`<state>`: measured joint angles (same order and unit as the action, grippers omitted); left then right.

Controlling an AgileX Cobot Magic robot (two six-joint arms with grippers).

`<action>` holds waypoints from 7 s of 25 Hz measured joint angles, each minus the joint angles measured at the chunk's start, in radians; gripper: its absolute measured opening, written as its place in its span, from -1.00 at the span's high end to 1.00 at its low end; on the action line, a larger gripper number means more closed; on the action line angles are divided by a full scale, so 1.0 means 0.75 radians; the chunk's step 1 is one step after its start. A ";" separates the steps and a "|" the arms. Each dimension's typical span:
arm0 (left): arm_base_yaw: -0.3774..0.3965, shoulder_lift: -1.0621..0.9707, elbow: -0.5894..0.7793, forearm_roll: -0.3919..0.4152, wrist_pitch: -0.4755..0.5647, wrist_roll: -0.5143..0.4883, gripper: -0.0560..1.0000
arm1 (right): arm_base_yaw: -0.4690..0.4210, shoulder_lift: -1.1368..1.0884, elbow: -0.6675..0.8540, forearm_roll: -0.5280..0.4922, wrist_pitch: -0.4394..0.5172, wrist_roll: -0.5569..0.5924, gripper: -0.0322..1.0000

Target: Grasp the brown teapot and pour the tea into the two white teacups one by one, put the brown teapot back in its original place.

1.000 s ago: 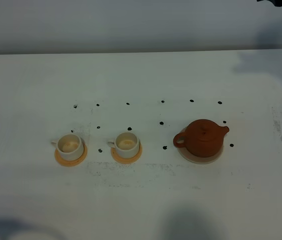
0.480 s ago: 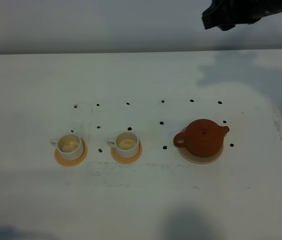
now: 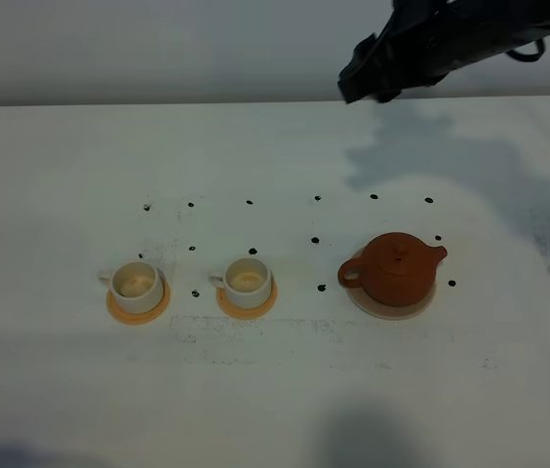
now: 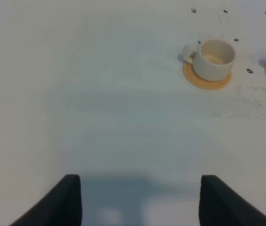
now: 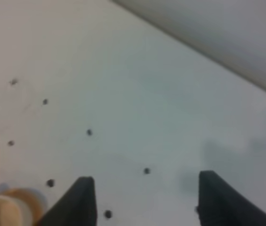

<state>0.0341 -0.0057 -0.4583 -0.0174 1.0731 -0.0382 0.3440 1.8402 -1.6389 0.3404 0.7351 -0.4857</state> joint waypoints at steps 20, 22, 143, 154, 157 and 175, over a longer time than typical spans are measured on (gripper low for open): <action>0.000 0.000 0.000 0.001 0.000 0.000 -0.12 | 0.194 0.079 0.000 -0.044 0.016 0.021 -0.04; 0.000 0.000 0.000 0.001 0.000 0.000 -0.12 | 0.219 0.096 0.025 -0.111 -0.003 0.042 -0.04; 0.000 0.000 0.000 0.001 0.000 0.000 -0.12 | 0.288 0.244 0.391 -0.291 0.058 0.220 -0.03; 0.000 0.000 0.000 0.001 0.000 0.000 -0.12 | 0.293 0.237 0.392 -0.285 0.085 0.215 -0.03; 0.000 0.000 0.000 0.001 0.000 0.000 -0.12 | 0.297 0.231 0.394 -0.285 0.100 0.215 -0.03; 0.000 0.000 0.000 0.001 0.000 0.000 -0.12 | 0.305 0.140 0.508 -0.283 0.070 0.214 -0.03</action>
<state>0.0341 -0.0057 -0.4583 -0.0165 1.0731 -0.0382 0.5725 1.9455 -1.2578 0.1285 0.7875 -0.3254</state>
